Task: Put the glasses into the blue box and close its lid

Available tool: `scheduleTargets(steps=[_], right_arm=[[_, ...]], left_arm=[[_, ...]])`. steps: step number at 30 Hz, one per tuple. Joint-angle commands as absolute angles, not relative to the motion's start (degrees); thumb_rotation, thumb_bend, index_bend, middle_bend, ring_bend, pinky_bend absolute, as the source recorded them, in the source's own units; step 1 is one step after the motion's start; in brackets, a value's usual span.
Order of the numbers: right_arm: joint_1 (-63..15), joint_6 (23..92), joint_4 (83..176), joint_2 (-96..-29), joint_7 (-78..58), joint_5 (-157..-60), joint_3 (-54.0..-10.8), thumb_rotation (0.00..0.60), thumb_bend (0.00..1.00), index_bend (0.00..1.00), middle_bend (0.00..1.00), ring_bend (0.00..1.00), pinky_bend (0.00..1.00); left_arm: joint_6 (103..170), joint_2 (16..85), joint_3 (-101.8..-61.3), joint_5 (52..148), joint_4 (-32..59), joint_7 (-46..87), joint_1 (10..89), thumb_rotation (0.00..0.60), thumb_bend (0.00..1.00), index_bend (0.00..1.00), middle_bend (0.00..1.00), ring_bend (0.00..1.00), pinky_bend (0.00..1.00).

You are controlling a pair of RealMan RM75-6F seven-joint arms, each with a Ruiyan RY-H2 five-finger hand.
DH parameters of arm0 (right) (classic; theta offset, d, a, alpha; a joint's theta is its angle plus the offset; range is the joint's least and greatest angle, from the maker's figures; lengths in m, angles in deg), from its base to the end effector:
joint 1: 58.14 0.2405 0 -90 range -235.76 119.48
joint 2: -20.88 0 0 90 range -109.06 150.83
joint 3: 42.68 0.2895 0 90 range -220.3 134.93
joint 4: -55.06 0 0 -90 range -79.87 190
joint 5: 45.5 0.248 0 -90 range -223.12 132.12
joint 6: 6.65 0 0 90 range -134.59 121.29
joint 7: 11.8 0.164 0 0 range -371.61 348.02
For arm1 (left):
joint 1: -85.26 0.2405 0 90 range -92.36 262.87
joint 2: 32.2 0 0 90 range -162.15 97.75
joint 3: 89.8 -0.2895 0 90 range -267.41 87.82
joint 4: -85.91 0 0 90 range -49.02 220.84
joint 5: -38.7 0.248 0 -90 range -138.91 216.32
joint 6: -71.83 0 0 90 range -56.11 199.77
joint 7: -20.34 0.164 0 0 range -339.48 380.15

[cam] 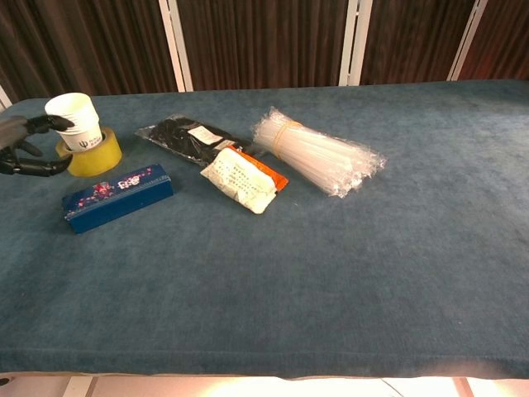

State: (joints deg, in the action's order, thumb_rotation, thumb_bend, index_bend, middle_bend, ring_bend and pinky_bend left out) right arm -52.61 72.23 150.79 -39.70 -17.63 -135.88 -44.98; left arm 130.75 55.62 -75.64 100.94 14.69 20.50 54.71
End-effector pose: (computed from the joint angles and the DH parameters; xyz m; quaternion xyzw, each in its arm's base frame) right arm -0.3505 -0.1843 0.1208 0.6756 -0.3877 0.3140 0.5429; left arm -0.3051 0.4035 0.0036 -0.5718 -0.4946 -0.4000 0.5181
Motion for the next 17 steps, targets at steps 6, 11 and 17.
scheduleTargets(steps=[6, 11, 17], right_arm=[[-52.77, 72.37, 150.72, -40.64, -19.66, -135.95, -45.02, 0.600, 0.27, 0.00, 0.00, 0.00, 0.00], [-52.68, 71.90, 150.82, -41.66, -21.60, -135.42, -44.91, 0.600, 0.27, 0.00, 0.00, 0.00, 0.00], [-52.60, 71.73, 150.79, -42.15, -22.51, -135.23, -44.83, 0.600, 0.27, 0.00, 0.00, 0.00, 0.00]], left_arm=[[155.81, 35.01, -93.86, 131.91, -2.36, 14.58, 72.17, 0.597, 0.40, 0.00, 0.00, 0.00, 0.10], [161.72, 36.41, -98.28, 140.01, 3.19, 12.11, 75.48, 0.600, 0.39, 0.00, 0.00, 0.00, 0.08], [158.88, 37.09, -97.44, 138.15, 3.87, 12.66, 74.98, 0.600, 0.38, 0.00, 0.00, 0.00, 0.08]])
